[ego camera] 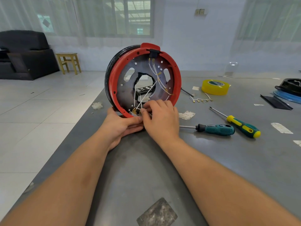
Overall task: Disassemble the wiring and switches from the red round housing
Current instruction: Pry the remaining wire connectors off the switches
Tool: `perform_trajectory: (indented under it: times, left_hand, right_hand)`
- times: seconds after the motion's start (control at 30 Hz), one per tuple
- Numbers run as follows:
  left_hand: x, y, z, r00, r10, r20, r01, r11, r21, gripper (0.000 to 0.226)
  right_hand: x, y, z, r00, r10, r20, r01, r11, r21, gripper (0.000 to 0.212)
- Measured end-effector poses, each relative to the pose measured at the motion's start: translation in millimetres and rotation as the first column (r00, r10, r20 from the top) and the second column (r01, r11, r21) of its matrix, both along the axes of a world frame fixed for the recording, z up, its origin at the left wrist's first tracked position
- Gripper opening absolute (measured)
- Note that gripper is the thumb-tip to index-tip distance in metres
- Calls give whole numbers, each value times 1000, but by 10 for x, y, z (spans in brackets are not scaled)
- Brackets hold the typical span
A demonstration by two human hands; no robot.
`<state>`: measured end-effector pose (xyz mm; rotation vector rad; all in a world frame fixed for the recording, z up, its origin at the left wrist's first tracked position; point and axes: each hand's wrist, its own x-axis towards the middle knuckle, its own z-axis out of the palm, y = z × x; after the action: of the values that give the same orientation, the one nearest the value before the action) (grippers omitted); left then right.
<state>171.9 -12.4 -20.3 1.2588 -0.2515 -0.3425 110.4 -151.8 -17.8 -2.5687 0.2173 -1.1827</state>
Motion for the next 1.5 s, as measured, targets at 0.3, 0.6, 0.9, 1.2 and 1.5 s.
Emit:
perform_trajectory:
  times: [0.3,0.6,0.9,1.2,1.5]
  left_hand:
    - [25,-6,-41,1000,10,27,-11,1000,5,84]
    - [15,-7,-33,999,9,34,-11,999,42,86]
    - [-2,-6,-11,999,20,35,-21,999,45,77]
    - [-12,-27,25,995,92,-28,-92,996,-5,80]
    - [-7,-34,18,988,152,-17,-152,988,-17,73]
  right_hand:
    - [99,21,2,999,19,-40,-13,991,133,13]
    - [81,34,53,997,46,-57,-31,969,245,15]
    - [21,-27,84,999,25,-29,-18,977,212,20]
    - [-309,-222,33,990,97,-105,-75,978,196,16]
    - [-324,-996,253,950,-36,-310,183,869,460,18]
